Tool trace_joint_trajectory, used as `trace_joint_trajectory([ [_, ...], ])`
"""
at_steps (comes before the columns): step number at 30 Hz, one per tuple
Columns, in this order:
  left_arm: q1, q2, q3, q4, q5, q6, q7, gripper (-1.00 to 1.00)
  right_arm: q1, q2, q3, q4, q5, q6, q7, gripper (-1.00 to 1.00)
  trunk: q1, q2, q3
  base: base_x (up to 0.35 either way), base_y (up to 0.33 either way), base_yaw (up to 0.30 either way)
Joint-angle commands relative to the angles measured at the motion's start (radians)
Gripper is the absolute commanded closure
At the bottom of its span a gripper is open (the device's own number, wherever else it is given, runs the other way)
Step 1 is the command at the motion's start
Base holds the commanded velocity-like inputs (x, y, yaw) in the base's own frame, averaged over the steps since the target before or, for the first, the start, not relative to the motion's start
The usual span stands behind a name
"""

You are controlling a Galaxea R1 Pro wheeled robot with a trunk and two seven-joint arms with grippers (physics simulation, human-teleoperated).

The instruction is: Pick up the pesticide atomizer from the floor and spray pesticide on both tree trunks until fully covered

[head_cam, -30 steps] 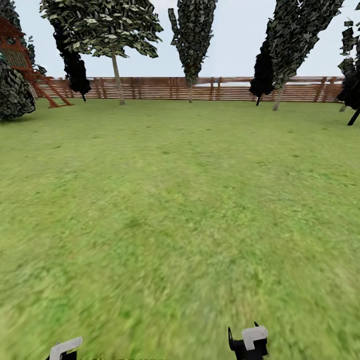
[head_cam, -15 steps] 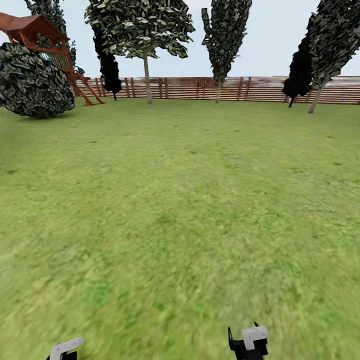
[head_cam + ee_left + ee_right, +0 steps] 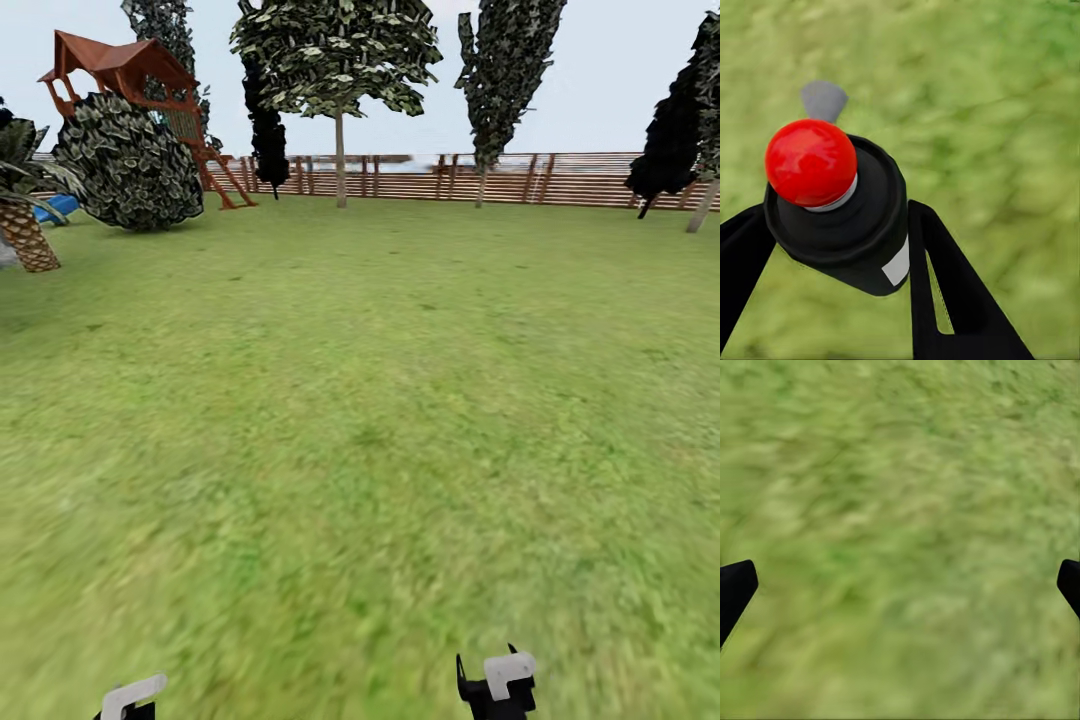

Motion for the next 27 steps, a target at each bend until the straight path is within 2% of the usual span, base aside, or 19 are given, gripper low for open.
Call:
trace_joint_trajectory([
  [1,0.0,0.0,0.0,0.0,0.0,0.0,0.0,1.0,0.0,-0.001,0.0,0.0,0.001,0.0,0.0,-1.0,0.0,0.0,0.0,0.256,0.0,0.021],
  [11,0.0,0.0,0.0,0.001,0.0,-0.001,0.008,1.0,0.0,-0.01,0.003,0.009,0.009,0.0,0.004,-1.0,0.0,0.0,0.0,0.326,0.0,0.002],
  [18,0.0,0.0,0.0,0.001,0.001,-0.001,0.008,1.0,0.0,-0.002,0.005,0.01,0.008,0.0,0.004,-1.0,0.0,0.0,0.0,0.338,0.0,0.0],
  [27,0.0,0.0,0.0,0.001,0.0,0.0,0.008,1.0,0.0,-0.004,0.003,0.01,0.008,0.0,0.002,-1.0,0.0,0.0,0.0,0.338,0.005,0.031],
])
